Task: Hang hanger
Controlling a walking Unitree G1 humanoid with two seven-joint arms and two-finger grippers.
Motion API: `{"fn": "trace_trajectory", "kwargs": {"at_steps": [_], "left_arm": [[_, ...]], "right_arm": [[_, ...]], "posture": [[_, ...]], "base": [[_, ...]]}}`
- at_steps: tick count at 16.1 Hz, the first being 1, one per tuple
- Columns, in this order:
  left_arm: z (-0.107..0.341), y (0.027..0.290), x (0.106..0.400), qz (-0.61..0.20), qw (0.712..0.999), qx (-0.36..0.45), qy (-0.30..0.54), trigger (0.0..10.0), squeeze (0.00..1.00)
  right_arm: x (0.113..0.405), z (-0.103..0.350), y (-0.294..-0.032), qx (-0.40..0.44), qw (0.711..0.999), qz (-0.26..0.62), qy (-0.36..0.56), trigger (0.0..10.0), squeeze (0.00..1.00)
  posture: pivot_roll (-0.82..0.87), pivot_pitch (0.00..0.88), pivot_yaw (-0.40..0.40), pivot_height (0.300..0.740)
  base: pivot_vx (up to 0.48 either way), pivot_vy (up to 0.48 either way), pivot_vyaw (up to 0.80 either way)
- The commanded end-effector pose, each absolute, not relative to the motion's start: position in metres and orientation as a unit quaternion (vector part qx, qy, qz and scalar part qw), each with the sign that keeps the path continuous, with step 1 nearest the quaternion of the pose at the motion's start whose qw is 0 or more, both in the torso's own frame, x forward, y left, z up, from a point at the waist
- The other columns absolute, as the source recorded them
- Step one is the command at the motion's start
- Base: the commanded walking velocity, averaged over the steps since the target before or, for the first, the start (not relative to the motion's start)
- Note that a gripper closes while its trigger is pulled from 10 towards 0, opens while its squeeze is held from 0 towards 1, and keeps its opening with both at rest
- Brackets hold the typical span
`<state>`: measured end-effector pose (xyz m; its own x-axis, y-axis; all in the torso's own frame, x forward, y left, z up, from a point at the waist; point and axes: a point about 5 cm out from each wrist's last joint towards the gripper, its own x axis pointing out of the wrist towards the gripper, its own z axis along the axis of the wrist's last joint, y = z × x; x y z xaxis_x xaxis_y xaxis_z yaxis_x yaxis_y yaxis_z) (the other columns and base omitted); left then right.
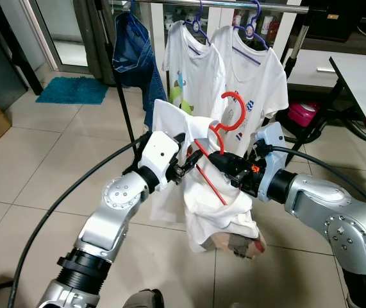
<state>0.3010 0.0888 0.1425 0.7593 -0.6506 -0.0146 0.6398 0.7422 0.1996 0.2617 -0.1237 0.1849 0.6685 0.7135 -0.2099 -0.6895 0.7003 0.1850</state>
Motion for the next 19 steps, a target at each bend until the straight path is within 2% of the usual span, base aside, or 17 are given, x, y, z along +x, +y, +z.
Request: {"fn": "trace_trajectory", "kwargs": {"at_steps": [1,3,19], "left_arm": [[0.1440,0.0928,0.3072,-0.330,0.938,0.104,-0.031,0.0,0.00],[0.1467,0.0970,0.3126,-0.306,0.945,0.107,-0.038,0.0,0.00],[0.1468,0.1024,0.3156,-0.286,0.955,0.059,-0.056,0.0,0.00]], "right_arm": [[0.2581,0.1931,-0.1230,0.050,0.908,0.399,0.117,10.0,0.00],[0.2569,0.1943,-0.1218,0.055,0.905,0.406,0.117,10.0,0.00],[0.2592,0.1928,-0.1196,0.056,0.904,0.405,0.125,10.0,0.00]], "posture": [[-0.21,0.105,0.025,0.740],[-0.21,0.104,0.023,0.740],[-0.21,0.105,0.010,0.740]], "base": [[0.000,0.000,0.00],[0.000,0.000,0.00],[0.000,0.000,0.00]]}}
